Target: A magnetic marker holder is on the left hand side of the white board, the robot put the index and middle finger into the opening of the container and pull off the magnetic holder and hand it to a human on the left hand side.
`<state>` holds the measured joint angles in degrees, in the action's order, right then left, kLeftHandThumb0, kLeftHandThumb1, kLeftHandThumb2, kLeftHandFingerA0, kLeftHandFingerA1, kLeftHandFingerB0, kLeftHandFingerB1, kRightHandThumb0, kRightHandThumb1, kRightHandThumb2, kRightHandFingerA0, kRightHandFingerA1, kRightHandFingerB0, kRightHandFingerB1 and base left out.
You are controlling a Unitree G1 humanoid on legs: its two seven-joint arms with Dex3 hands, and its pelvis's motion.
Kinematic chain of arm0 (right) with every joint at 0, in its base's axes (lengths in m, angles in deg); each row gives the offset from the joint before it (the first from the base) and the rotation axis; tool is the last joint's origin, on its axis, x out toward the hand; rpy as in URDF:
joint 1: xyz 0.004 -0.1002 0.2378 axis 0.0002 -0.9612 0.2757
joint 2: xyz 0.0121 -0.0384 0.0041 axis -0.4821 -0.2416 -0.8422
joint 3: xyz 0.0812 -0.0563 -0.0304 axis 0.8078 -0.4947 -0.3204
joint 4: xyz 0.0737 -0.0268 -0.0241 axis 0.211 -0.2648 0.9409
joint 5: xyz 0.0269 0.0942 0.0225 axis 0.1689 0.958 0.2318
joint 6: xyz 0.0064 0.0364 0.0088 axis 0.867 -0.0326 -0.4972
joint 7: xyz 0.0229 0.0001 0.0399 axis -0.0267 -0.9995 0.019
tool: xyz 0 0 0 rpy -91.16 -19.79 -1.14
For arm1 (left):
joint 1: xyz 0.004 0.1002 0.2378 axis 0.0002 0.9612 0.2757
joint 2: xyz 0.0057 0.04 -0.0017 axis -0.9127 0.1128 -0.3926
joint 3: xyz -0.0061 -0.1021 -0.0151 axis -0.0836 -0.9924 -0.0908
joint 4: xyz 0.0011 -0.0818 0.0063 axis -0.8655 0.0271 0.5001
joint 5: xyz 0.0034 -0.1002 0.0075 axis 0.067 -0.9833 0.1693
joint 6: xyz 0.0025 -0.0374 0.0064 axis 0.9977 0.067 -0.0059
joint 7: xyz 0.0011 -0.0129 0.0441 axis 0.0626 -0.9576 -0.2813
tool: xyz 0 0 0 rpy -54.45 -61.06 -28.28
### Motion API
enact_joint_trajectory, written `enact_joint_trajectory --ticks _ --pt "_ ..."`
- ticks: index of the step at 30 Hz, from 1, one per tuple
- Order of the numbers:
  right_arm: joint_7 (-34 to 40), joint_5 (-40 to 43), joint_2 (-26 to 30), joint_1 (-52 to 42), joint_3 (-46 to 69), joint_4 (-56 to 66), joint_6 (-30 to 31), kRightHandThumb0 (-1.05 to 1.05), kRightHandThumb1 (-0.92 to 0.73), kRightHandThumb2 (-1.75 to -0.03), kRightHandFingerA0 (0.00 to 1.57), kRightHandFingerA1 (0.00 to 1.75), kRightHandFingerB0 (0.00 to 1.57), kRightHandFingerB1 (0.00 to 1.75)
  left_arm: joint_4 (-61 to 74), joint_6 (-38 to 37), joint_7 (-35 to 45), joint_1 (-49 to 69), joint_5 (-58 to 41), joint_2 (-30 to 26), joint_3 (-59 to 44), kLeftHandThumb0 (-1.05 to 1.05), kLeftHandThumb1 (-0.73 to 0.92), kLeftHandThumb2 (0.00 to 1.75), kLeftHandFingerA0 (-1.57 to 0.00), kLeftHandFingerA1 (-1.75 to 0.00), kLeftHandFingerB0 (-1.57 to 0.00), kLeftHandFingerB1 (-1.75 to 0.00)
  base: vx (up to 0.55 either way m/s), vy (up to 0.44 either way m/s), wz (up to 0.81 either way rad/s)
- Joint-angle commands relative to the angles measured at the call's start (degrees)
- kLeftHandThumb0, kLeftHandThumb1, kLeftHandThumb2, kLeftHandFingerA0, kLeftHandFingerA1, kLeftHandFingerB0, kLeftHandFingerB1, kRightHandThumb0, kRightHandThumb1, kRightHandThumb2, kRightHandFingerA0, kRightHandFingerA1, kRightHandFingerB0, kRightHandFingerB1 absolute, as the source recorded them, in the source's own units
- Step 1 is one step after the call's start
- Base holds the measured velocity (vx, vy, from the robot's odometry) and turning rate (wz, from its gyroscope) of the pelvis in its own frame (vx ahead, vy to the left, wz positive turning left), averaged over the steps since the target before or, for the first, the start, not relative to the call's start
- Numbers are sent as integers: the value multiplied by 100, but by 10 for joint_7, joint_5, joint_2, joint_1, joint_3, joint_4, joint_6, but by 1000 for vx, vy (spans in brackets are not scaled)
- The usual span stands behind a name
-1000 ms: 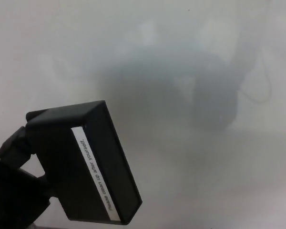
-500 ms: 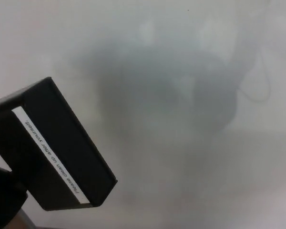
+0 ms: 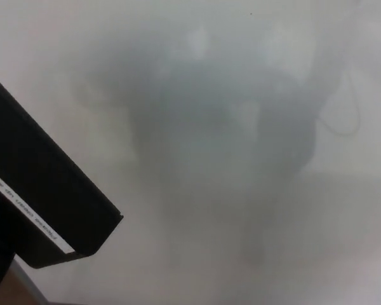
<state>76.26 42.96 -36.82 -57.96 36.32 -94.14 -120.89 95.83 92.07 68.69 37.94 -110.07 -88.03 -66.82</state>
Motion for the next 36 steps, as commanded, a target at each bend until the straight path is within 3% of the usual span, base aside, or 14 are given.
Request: enact_joint_trajectory --ticks 1,4,5,6,7,21,30,31,33,34,36 --pt "51 -15 20 -5 -4 -9 40 -45 -61 -58 95 80 74 64 -8 25 -88 -3 -287 -6 -26 -77 65 97 -77 -60 -40 -49 0 0 0" --pt "52 -17 21 -7 -6 -9 42 -44 -61 -58 95 80 74 64 -12 31 -80 -2 -289 -11 -26 -76 65 97 -78 -60 -38 -49 0 0 0" --pt "51 -18 22 -8 -7 -8 44 -45 -61 -58 95 79 74 64 -10 30 -85 2 -286 -10 -27 -73 76 64 -87 -45 -46 -36 0 0 0" --pt "51 -18 22 -8 -7 -8 44 -45 -61 -58 95 79 74 64 -9 29 -87 4 -286 -9 -27 -73 76 64 -87 -45 -46 -36 0 0 0" --pt "55 -19 22 -7 -8 -8 46 -45 -60 -58 95 79 75 64 -11 31 -86 4 -285 -11 -26 -75 62 93 -78 -60 -39 -48 0 0 0" --pt "68 -25 24 -3 -19 -7 50 -45 -61 -58 95 80 75 64 -22 45 -78 11 -286 -14 -19 -75 63 94 -69 -58 -36 -47 0 0 0" --pt "69 -22 26 -1 -21 -6 53 -45 -61 -58 94 83 75 63 -18 49 -93 18 -288 -22 -8 -73 59 91 -76 -58 -41 -48 0 0 0" --pt "72 -23 26 -1 -23 -6 52 -44 -61 -58 94 83 75 64 -12 50 -112 27 -282 -28 -3 -74 68 62 -96 -49 -54 -37 0 0 0" --pt "73 -25 27 0 -25 -6 51 -44 -61 -58 94 82 75 64 -2 50 -133 41 -282 -26 6 -76 70 63 -94 -52 -51 -36 0 0 0" --pt "72 -25 27 1 -26 -6 52 -44 -61 -58 94 83 75 63 -2 53 -136 46 -282 -25 14 -77 56 92 -81 -60 -39 -47 0 0 0" --pt "73 -25 27 1 -27 -6 53 -44 -61 -58 94 82 74 63 -7 59 -133 51 -279 -26 26 -79 58 91 -80 -58 -39 -47 0 0 0"
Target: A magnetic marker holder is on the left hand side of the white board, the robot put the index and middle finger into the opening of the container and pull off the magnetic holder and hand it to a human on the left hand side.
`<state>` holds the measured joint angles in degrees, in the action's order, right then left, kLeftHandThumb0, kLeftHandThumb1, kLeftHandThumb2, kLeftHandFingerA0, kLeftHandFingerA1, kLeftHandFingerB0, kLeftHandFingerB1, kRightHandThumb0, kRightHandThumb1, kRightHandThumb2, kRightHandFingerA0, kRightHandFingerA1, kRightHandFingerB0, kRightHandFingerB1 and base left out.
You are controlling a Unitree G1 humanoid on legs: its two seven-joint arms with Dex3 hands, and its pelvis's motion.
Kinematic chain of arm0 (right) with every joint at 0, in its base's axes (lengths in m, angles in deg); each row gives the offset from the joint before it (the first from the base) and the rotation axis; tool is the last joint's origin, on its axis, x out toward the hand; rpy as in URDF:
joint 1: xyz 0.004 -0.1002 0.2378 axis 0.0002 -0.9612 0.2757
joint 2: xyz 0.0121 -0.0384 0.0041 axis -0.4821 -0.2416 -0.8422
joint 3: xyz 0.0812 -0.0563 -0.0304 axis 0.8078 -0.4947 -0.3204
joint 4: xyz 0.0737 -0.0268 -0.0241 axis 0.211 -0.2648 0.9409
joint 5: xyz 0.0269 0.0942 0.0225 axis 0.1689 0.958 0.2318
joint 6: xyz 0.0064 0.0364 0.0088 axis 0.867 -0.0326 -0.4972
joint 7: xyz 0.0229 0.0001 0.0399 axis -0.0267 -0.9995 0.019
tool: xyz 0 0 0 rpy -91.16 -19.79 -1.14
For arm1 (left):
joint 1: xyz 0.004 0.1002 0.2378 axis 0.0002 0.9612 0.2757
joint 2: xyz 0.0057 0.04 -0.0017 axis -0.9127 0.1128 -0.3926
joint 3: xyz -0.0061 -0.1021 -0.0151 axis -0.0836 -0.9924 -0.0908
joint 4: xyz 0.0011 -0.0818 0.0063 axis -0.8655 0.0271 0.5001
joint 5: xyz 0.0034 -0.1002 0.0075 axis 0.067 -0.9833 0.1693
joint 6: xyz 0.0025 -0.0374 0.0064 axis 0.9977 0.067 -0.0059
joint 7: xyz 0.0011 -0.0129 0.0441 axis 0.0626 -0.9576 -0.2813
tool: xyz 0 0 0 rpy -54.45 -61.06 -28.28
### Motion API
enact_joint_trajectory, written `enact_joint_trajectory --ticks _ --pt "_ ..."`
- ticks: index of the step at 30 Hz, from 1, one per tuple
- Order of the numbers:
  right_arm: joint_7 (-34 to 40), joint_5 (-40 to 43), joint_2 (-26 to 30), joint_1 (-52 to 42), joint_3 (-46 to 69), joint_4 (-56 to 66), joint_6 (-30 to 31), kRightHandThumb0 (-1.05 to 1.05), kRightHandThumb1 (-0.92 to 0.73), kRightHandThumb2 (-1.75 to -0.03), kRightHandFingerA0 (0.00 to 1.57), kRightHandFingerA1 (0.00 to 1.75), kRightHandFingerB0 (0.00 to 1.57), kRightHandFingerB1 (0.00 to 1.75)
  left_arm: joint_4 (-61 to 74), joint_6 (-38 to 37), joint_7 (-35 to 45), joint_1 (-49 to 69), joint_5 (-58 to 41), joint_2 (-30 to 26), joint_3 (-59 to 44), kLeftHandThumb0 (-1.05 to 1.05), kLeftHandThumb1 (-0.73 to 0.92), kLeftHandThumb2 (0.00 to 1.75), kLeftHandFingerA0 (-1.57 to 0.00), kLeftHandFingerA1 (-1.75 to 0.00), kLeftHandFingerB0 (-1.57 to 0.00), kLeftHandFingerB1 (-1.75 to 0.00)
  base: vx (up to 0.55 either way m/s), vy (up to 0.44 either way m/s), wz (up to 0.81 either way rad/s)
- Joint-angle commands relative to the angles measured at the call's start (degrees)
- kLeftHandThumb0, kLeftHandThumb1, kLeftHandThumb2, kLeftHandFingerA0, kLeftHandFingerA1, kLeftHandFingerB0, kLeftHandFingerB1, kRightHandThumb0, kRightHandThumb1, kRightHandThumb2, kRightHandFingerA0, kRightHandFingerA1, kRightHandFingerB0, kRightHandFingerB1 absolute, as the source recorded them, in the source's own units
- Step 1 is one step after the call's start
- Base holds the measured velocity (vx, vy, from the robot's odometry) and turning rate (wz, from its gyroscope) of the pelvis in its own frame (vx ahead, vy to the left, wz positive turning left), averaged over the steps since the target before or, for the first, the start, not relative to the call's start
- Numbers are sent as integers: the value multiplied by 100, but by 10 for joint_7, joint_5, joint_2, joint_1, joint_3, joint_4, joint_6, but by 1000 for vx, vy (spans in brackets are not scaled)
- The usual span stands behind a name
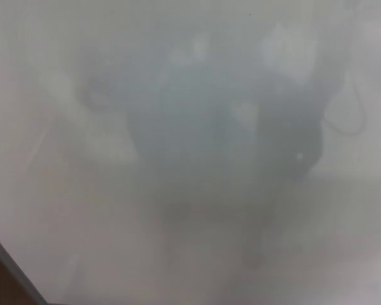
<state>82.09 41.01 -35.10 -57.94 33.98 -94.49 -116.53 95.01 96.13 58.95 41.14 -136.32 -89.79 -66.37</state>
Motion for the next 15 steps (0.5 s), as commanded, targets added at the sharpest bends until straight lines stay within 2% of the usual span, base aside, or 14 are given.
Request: enact_joint_trajectory --ticks 1,3,4,5,8,9,10,11,12,13,15 --pt "17 -7 11 1 -4 -2 9 -44 -61 -58 94 82 74 63 -4 21 -32 19 -16 -10 26 -79 58 91 -80 -58 -39 -47 0 0 0" --pt "22 -8 13 1 -5 -1 6 -44 -61 -58 93 84 73 63 -15 24 -31 22 13 -15 39 -83 59 93 -74 -57 -39 -47 0 0 0" --pt "22 -8 13 0 -5 -1 6 -44 -61 -58 93 88 71 62 -29 25 -16 21 44 -19 48 -86 62 97 -64 -55 -36 -47 0 0 0" --pt "20 -8 11 -1 -5 -1 7 -44 -61 -58 91 89 65 58 -59 13 19 19 124 -29 71 -91 66 98 -55 -52 -29 -45 0 0 0" --pt "17 -7 10 -2 -6 0 10 -44 -61 -58 90 84 61 55 -95 -26 55 20 233 -42 102 -90 66 100 -55 -54 -25 -44 0 0 0" --pt "16 -7 9 -2 -6 1 11 -44 -61 -58 90 84 61 55 -106 -47 61 22 275 -46 114 -90 66 100 -55 -54 -25 -44 0 0 0" --pt "19 -8 9 -1 -7 1 9 -44 -61 -58 89 80 51 51 -139 -109 71 23 369 -56 148 -87 67 98 -44 -53 -16 -41 0 0 0" --pt "21 -9 10 -1 -7 0 6 -44 -61 -58 89 80 51 51 -177 -183 82 25 476 -67 187 -87 67 98 -44 -53 -16 -41 0 0 0" --pt "22 -9 11 0 -7 0 5 -44 -61 -58 89 80 51 51 -185 -198 85 25 498 -70 196 -87 67 98 -44 -53 -16 -41 0 0 0" --pt "19 -5 11 -1 -4 -1 -1 -44 -61 -58 88 77 44 50 -234 -247 42 23 584 -82 239 -78 72 62 -46 -43 -28 -30 0 0 0" --pt "15 0 13 -1 0 -1 -8 -44 -63 -58 87 75 41 49 -294 -286 -7 17 657 -91 282 -75 66 61 -51 -42 -32 -31 0 0 0"
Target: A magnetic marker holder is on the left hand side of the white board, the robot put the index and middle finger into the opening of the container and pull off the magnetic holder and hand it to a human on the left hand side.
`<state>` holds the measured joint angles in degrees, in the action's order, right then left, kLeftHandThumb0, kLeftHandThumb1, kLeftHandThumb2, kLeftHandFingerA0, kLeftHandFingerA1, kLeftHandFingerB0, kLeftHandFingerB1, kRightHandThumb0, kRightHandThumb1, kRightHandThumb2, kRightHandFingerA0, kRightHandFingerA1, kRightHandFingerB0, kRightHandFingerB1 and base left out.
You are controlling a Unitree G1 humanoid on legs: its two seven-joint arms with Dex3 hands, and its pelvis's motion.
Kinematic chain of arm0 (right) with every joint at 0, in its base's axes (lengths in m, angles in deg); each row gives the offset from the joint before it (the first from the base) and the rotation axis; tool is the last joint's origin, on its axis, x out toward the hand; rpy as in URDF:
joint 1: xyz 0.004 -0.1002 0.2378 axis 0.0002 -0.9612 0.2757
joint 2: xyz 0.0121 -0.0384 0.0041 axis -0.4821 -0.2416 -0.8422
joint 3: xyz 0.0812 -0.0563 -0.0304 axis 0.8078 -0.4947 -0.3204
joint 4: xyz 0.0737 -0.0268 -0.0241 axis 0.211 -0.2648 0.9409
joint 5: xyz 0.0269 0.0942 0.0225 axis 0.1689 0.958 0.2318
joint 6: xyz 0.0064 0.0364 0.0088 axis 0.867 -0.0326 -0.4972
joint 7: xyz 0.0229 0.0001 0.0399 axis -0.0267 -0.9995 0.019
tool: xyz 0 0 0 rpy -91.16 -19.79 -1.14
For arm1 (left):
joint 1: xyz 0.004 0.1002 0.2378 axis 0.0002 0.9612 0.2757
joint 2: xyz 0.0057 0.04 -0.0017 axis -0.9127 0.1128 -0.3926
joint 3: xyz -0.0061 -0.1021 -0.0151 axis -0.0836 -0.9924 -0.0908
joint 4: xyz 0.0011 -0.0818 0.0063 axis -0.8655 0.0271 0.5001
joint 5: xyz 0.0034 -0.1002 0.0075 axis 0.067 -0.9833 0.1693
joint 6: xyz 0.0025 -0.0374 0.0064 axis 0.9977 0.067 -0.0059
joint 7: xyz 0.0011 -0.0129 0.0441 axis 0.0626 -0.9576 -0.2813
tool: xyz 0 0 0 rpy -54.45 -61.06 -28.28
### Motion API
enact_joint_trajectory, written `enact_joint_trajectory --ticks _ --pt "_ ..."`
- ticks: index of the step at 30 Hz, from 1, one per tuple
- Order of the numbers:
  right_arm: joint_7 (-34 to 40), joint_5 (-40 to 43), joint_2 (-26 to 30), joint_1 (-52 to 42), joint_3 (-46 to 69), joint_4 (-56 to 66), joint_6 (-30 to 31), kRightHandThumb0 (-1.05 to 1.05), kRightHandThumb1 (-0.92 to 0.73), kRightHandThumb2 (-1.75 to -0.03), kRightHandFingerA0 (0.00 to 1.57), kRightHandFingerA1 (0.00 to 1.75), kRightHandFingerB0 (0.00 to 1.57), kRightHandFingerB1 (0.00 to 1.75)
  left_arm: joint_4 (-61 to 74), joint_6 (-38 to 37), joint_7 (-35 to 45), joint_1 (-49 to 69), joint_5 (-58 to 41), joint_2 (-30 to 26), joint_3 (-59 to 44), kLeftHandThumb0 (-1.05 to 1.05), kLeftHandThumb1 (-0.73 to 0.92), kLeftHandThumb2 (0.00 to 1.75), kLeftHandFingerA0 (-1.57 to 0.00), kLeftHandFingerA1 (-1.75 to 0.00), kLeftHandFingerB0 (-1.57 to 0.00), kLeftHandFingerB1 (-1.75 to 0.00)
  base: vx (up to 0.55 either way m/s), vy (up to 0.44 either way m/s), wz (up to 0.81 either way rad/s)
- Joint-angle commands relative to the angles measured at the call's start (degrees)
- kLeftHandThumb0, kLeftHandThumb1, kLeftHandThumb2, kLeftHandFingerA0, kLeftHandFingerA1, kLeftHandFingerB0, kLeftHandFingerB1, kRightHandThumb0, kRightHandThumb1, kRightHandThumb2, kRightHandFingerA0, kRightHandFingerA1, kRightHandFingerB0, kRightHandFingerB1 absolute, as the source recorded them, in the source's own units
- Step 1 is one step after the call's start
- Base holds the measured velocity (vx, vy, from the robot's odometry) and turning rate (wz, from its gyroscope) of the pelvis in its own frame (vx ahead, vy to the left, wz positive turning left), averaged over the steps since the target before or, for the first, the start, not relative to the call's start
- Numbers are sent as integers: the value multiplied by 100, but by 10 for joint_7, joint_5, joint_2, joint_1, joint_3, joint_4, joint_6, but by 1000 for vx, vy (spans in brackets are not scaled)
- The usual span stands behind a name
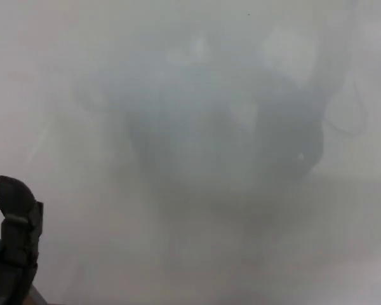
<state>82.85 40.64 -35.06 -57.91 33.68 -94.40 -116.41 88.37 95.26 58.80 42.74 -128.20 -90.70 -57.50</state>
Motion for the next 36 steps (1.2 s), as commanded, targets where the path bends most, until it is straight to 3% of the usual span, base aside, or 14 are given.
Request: enact_joint_trajectory --ticks 1,2,3,8,12,13,16,24,27,28,31,32,34,36 --pt "6 4 12 -2 3 -2 -11 -44 -63 -58 87 75 41 49 -239 -283 -15 0 586 -83 201 -75 66 61 -51 -42 -32 -31 0 0 0" --pt "0 9 12 -3 7 -2 -16 -47 -47 -88 84 81 33 58 -277 -301 -31 -8 612 -86 221 -77 61 60 -54 -42 -35 -32 0 0 0" --pt "-9 16 13 -4 11 -3 -22 -46 -64 -59 83 70 38 47 -341 -333 -52 -24 651 -90 252 -76 61 59 -50 -40 -33 -31 0 0 0" --pt "-16 21 15 -7 15 -3 -29 -47 -66 -59 83 69 39 48 -447 -384 -93 -45 706 -99 307 -68 49 79 -33 -52 -24 -41 0 0 0" --pt "-22 23 17 -7 17 -4 -35 -48 -64 -59 84 70 39 49 -518 -411 -121 -60 727 -101 339 -77 62 58 -43 -39 -31 -30 0 0 0" --pt "-24 25 17 -8 18 -4 -36 -49 -63 -59 85 70 40 49 -528 -414 -124 -61 729 -102 343 -78 51 85 -35 -49 -26 -42 0 0 0" --pt "-21 24 16 -15 17 -4 -38 -48 -65 -59 85 71 41 51 -543 -434 -131 -58 738 -104 354 -79 51 85 -35 -48 -25 -41 0 0 0" --pt "-23 23 19 -54 13 -8 -46 -46 -64 -58 84 70 39 50 -598 -460 -116 -33 702 -93 364 -74 59 57 -42 -40 -29 -29 0 0 0" --pt "-34 34 13 -58 21 -8 -47 -48 -65 -59 84 68 40 50 -611 -469 -111 -36 692 -91 362 -78 49 83 -36 -50 -23 -41 0 0 0" --pt "-38 40 10 -61 25 -9 -50 -47 -65 -59 84 66 41 49 -616 -474 -105 -36 685 -89 358 -74 60 58 -41 -41 -29 -30 0 0 0" --pt "-52 54 4 -65 36 -9 -51 -49 -65 -60 83 66 41 49 -625 -481 -107 -41 684 -91 361 -75 62 59 -44 -40 -29 -30 0 0 0" --pt "-71 74 -4 -72 49 -7 -52 -54 -51 -87 78 73 36 57 -626 -477 -102 -46 678 -93 360 -73 61 59 -44 -42 -30 -30 0 0 0" --pt "-82 85 -9 -77 56 -1 -57 -49 -64 -60 82 64 37 48 -626 -474 -97 -51 676 -97 360 -73 61 59 -46 -42 -30 -30 0 0 0" --pt "-95 93 -13 -82 59 7 -68 -53 -50 -86 77 71 32 56 -630 -481 -96 -54 677 -98 362 -75 61 57 -43 -43 -32 -29 0 0 0"
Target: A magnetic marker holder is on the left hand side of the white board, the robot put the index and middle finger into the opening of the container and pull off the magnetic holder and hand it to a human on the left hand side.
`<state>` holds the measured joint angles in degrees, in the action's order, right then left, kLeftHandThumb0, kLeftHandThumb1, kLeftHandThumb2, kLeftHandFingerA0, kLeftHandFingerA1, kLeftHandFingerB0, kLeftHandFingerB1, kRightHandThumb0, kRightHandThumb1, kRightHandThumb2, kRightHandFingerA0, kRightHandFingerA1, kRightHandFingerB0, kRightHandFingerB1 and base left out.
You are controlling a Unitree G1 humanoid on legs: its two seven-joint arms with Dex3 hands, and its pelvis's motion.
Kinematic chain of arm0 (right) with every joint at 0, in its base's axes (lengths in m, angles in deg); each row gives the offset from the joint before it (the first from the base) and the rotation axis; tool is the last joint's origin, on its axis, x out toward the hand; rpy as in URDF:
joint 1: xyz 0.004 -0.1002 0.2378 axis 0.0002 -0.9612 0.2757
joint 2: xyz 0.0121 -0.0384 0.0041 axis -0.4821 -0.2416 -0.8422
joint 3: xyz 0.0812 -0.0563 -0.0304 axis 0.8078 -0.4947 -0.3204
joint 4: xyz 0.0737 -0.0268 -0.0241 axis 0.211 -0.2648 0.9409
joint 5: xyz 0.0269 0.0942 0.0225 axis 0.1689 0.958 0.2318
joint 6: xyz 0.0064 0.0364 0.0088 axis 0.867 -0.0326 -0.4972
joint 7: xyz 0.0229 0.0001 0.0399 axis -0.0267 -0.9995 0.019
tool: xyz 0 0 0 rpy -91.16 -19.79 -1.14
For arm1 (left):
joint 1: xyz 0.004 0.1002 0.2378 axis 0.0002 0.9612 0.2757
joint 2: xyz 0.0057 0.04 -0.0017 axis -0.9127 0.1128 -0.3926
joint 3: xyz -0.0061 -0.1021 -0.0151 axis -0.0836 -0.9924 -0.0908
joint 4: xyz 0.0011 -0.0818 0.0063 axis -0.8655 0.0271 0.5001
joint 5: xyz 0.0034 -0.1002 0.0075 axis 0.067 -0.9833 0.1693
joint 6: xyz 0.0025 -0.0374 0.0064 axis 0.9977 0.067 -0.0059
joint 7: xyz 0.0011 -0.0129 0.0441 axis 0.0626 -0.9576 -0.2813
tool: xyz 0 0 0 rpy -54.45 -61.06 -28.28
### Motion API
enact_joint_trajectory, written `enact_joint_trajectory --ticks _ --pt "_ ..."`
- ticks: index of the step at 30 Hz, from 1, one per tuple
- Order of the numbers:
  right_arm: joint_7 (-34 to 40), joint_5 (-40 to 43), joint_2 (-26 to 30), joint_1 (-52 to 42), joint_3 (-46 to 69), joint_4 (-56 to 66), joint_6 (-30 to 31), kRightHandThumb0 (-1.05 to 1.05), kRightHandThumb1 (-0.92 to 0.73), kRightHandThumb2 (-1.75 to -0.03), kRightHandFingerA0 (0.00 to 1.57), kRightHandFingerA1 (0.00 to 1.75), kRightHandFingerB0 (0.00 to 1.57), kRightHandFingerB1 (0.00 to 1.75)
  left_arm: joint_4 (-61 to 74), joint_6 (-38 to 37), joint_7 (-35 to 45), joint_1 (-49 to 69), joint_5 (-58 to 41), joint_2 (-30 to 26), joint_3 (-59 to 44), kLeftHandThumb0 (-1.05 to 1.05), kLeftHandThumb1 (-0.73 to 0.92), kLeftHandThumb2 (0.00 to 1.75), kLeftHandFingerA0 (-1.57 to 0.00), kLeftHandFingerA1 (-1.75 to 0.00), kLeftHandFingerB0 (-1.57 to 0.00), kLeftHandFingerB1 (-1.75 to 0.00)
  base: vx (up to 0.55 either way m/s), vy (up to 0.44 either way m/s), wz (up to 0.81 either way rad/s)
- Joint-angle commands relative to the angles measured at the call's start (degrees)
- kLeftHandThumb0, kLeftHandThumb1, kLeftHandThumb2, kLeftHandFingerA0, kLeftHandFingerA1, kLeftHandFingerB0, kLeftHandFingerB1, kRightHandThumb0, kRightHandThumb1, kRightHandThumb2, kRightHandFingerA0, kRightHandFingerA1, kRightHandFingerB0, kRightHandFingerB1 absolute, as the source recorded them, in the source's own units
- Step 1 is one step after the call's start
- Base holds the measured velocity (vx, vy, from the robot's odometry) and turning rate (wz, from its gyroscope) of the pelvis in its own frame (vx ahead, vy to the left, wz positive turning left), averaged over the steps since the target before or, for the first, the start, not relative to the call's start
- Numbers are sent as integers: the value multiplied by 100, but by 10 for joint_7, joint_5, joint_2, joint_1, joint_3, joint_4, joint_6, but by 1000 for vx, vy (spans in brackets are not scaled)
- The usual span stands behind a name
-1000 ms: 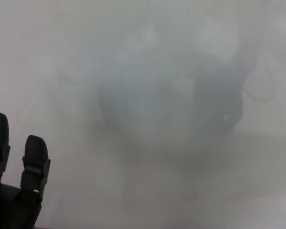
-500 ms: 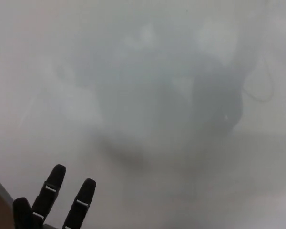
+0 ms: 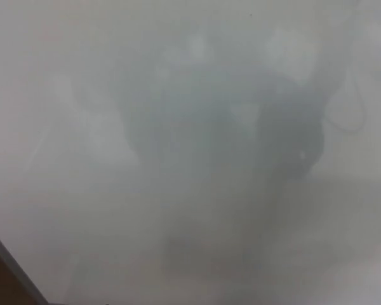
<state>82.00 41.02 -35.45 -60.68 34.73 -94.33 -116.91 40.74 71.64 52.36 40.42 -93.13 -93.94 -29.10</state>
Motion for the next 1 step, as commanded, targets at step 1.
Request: enact_joint_trajectory --ticks 1 --pt "-90 91 -9 -56 49 8 -66 -53 -50 -86 77 71 32 56 -156 -247 -32 -32 326 -66 78 -75 61 57 -43 -43 -32 -29 0 0 0"
